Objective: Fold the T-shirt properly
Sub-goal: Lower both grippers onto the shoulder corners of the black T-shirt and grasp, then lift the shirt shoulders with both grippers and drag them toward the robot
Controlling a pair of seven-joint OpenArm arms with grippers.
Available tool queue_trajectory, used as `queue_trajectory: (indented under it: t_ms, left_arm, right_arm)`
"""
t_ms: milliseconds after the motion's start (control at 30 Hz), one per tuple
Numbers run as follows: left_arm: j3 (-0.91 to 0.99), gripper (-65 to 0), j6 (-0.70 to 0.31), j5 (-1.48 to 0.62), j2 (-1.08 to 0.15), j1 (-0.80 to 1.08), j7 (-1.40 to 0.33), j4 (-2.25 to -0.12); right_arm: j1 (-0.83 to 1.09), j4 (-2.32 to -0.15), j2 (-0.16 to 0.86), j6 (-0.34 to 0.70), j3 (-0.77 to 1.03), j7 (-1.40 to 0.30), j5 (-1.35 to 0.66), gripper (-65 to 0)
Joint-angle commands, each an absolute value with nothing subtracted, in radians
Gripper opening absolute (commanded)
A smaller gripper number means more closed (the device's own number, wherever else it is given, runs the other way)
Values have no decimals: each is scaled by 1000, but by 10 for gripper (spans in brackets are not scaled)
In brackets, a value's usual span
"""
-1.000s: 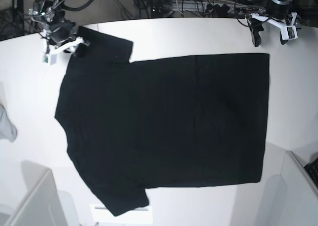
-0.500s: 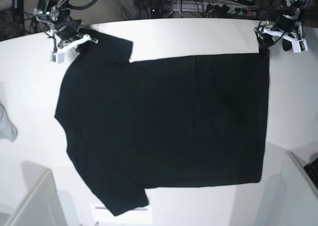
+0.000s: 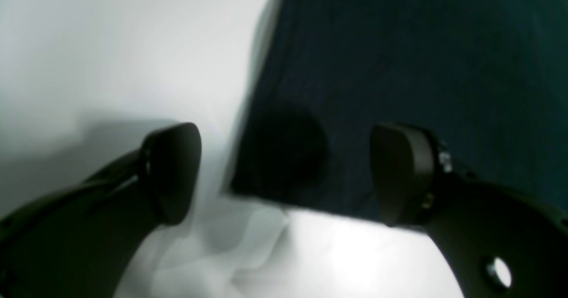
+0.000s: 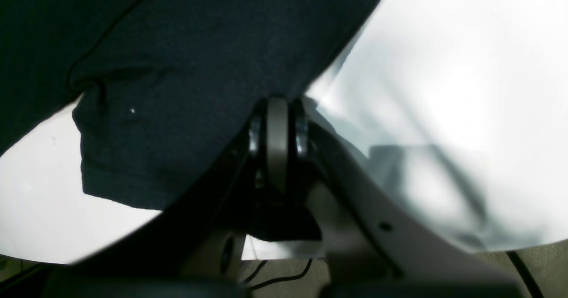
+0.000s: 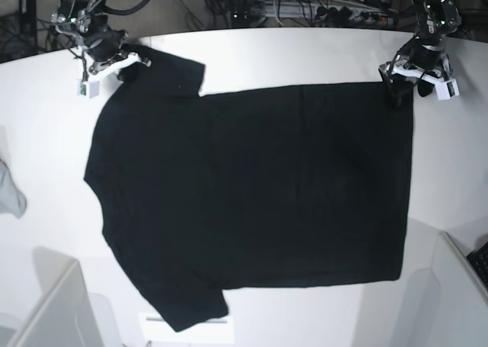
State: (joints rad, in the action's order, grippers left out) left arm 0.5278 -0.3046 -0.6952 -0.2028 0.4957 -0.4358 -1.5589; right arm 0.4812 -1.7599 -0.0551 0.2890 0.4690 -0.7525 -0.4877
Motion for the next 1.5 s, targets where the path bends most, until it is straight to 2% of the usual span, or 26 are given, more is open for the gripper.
queue_trajectory:
  t_ms: [0,133,167,233,367,433,467,667,867,1067,1267,1467]
  left_arm:
    - [519,-81,-308,-704,-209,501,-460,-1560]
    - [493,-87,-308,-704,-208,493,-460,-1555]
    - [484,-110,-308,-704,-208,483,-460,-1555]
    - [473,-214,-308,-704,-208,470,-460,-1543]
    - [466,-505,-308,-704,-211,463,-460,-1526]
    - [469,-625,-308,-704,-211,467,-460,-1526]
    - [469,-650,-308,-704,-213,467,-460,-1526]
    - [469,-650,-306,-704,-252,515,-460,-1577]
    - [475,-650,-240,-704,-266,616,-460,-1659]
    - [475,-650,-239,-704,-268,694,-460,-1676]
    - [470,-650,-236,-704,-260,774,-460,-1808]
    - [464,-650,-142,-704,-265,788,-460,-1891]
  right_arm:
    - [492,-1764,-53,288,472,-774,-472,-650]
    - [495,-1764,-51,288,472,-774,-472,-650]
    - [495,-1764,-51,288,472,-774,-472,-650]
    - [495,-1764,-51,288,472,-774,-472,-650]
    - [495,-1764,-51,288,472,-774,-470,-650]
    - [495,-1764,-51,288,472,-773,-470,-650]
    - [495,-1764,-51,288,472,-773,-470,-650]
    - [521,-1784,-51,288,473,-769,-470,-650]
    - [579,-1827,-58,288,498,-768,-472,-650]
    - [630,-1854,-62,291,552,-768,-476,-650]
    - [662,-1952,-74,291,544,-768,-476,-650]
    - [634,-2014,-84,291,545,-768,-478,-650]
